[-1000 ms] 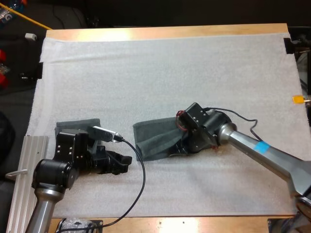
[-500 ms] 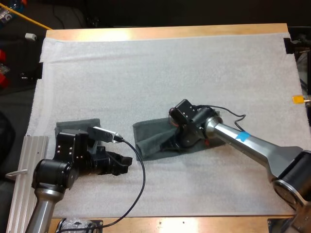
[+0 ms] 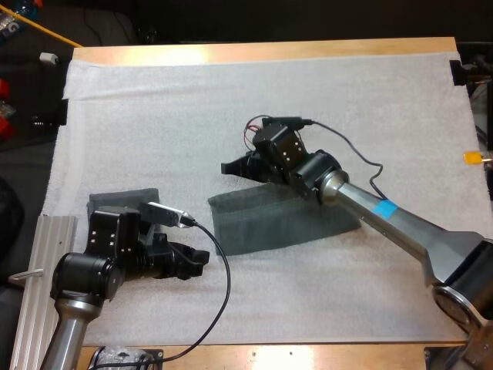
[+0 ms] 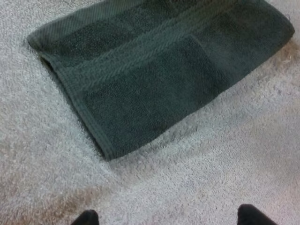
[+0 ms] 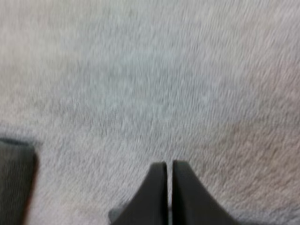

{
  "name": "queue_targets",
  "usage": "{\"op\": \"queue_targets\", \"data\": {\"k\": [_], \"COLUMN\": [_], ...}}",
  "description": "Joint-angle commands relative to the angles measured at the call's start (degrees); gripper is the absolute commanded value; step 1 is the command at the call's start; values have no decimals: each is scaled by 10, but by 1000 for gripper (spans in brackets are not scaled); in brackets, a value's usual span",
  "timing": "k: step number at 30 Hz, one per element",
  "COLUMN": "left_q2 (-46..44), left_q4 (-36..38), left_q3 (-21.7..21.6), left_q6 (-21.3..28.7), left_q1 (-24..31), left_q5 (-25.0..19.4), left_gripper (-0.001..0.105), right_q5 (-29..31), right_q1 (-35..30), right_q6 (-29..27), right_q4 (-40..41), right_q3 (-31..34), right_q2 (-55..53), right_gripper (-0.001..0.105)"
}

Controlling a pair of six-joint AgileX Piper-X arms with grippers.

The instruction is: Pick towel from pile, fold and stack

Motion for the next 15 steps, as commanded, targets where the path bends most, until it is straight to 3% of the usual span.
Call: {"op": "queue_targets", "data": {"k": [1, 4, 6, 9, 15], "left_q2": [-4, -4, -4, -4, -4], "left_q4": [2, 2, 2, 2, 0], "left_q3": [-1, -1, -1, -1, -1], "left_q6": [3, 3, 3, -4, -41], "left_q1": [1, 1, 1, 1, 1], "left_q5": [4, 14, 46, 85, 129], "left_gripper": [58, 58, 58, 58, 58], "right_q5": [17, 51, 60, 60, 67], "right_q1": [0, -1, -1, -1, -15], "right_q6": [-11, -60, -81, -107, -111], "right_q4": [10, 31, 55, 104, 228], "right_q3": [-8, -8, -8, -8, -8], "right_q2": [-15, -47, -73, -105, -145], "right_gripper": [3, 25, 47, 68, 71]}}
